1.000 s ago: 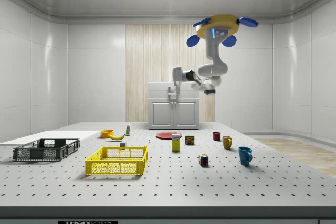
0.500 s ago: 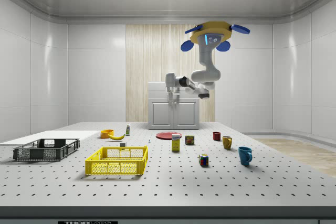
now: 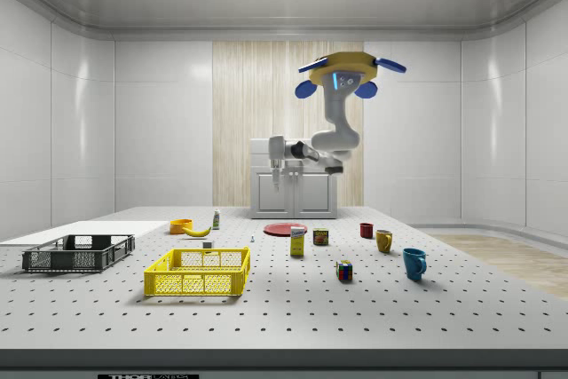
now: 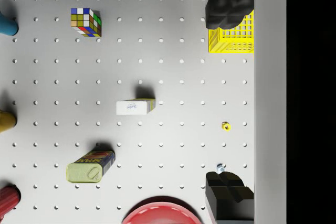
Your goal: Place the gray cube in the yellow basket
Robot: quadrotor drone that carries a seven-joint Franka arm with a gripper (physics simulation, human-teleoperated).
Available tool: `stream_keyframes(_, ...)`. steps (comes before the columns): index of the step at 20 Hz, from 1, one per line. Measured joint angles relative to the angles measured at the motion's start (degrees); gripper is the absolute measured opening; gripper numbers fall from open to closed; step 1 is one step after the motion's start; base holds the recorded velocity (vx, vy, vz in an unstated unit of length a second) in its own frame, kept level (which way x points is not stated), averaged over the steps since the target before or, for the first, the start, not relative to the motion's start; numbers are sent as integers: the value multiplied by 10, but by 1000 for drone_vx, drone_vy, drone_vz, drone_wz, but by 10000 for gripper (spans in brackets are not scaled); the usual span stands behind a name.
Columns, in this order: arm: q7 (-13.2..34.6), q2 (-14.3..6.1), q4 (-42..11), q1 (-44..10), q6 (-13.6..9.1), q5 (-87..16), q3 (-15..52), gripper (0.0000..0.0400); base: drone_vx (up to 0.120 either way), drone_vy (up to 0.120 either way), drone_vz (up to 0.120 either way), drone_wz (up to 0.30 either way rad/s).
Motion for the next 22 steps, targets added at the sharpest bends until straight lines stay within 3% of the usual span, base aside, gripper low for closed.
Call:
stream_keyframes(17, 7, -30, 2, -8, 28, 14, 6, 400, 120, 0, -120, 0)
stream_keyframes(22, 8, -38, 2, -10, 36, 17, 8, 400, 120, -112, -120, 0)
